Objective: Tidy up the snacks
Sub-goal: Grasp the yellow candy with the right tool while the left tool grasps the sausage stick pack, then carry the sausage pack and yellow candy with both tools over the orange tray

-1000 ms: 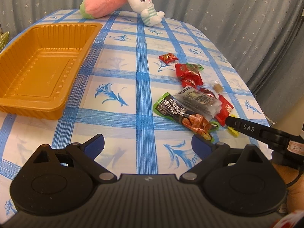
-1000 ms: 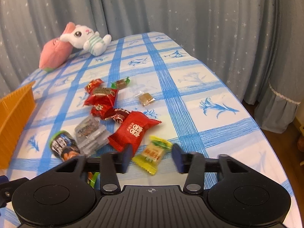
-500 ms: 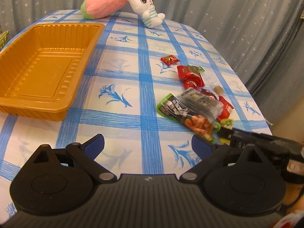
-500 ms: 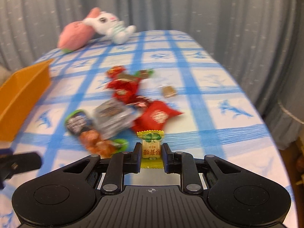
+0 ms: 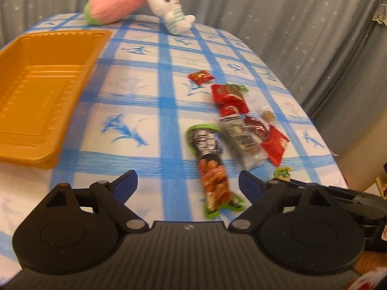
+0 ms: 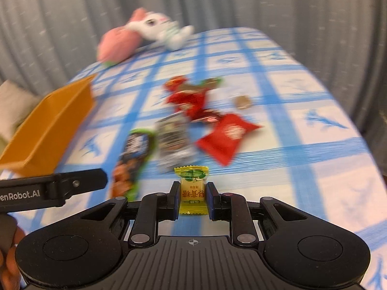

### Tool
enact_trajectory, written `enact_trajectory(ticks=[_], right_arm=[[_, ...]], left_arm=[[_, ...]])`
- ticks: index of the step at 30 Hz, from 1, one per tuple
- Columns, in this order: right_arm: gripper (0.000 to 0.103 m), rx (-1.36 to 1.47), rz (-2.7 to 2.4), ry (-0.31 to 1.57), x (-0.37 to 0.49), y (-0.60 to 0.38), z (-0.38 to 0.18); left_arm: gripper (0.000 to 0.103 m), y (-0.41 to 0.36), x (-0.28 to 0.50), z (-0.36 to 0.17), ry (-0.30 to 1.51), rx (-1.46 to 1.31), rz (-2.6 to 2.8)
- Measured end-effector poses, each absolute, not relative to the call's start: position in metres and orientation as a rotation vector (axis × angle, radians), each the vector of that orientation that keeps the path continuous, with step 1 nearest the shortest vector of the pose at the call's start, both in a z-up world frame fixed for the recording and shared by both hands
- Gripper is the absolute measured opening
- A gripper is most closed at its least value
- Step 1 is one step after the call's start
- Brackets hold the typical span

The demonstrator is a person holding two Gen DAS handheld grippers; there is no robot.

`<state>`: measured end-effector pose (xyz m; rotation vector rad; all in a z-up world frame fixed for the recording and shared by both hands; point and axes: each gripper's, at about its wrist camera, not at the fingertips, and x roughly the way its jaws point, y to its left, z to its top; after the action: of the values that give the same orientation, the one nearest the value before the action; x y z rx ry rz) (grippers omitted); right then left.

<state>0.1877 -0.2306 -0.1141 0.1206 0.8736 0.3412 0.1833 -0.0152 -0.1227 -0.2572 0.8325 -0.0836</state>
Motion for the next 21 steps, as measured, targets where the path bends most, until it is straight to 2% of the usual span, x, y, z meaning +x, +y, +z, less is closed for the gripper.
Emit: enact_trajectory(ticks=[4, 7, 8, 9, 21], right_arm=[[0.022, 0.13, 0.286, 0.866, 0.189, -0.242, -0.114], [0.022, 0.122, 0.265, 0.856, 0.19, -0.244, -0.113], [0.022, 0.122, 0.259, 0.856, 0.19, -0.245, -0.113], [0.022, 0.123, 0.251, 0.855, 0.191, -0.246, -0.113], [0.022, 0.13, 0.24, 0.83, 0.191, -0.247, -0.105]], left_arm=[[0.073, -0.029, 0.195, -0.127, 0.81, -0.232, -0.111], [0.051, -0.039, 0.202, -0.132, 0.803, -0.194, -0.122], [0.039, -0.043, 0.204, -0.134, 0.807, -0.175, -0.128], [0.033, -0.046, 0.206, -0.136, 0.811, -0.153, -0.131], [0.026, -0.052, 0.201, -0.138, 0.812, -0.052, -0.116]])
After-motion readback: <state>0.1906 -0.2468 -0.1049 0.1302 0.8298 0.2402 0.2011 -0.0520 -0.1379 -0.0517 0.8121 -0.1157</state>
